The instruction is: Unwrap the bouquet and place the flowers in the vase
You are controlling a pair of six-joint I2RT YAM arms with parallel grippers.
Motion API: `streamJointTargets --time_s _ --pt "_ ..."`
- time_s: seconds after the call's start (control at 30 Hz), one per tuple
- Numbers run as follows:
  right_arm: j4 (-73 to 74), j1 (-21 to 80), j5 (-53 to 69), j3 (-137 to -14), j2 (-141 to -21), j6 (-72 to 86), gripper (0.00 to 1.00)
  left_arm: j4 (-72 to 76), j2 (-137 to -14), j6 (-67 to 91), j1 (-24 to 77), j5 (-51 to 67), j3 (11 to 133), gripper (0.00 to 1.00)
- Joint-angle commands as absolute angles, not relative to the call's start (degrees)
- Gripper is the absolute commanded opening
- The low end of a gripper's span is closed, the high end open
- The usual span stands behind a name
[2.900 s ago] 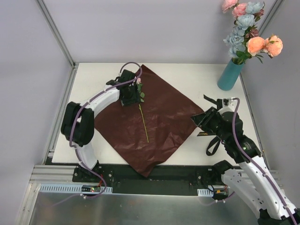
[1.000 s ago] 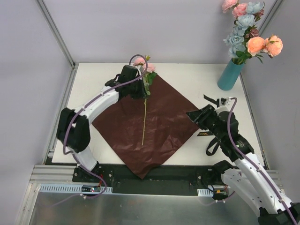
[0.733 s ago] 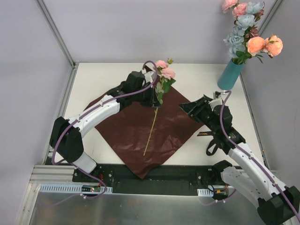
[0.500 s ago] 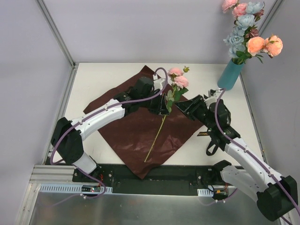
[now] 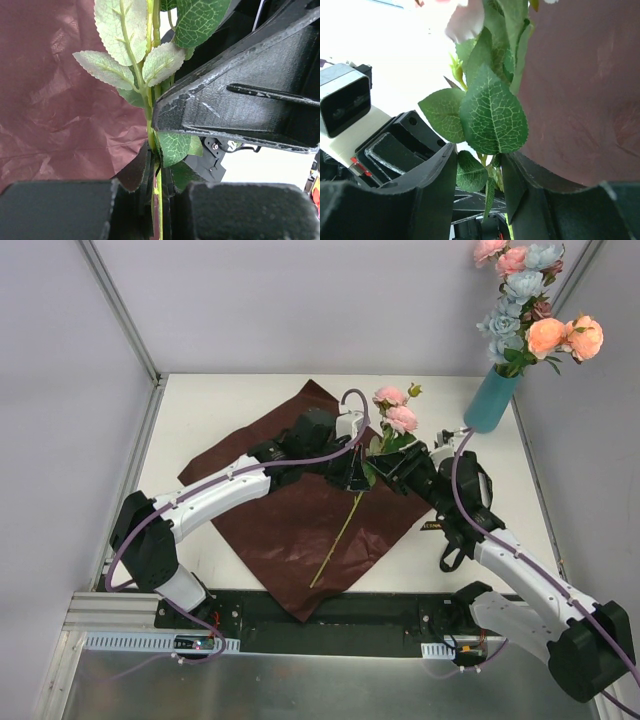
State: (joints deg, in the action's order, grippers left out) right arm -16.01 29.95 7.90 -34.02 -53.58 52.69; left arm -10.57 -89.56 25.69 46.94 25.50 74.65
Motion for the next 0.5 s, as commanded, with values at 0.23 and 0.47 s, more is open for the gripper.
streamJointTargets --time_s 0.23,0.47 --pt "-15.29 31.11 4.74 -35.16 -51.5 53.52 0.38 -6.68 -87.89 22.94 47.81 24.7 75.5 0.0" --pt "-16.7 31.9 2.99 -34.1 -50.72 53.26 0.17 -6.68 -87.89 22.5 47.73 25.05 75.32 0.0"
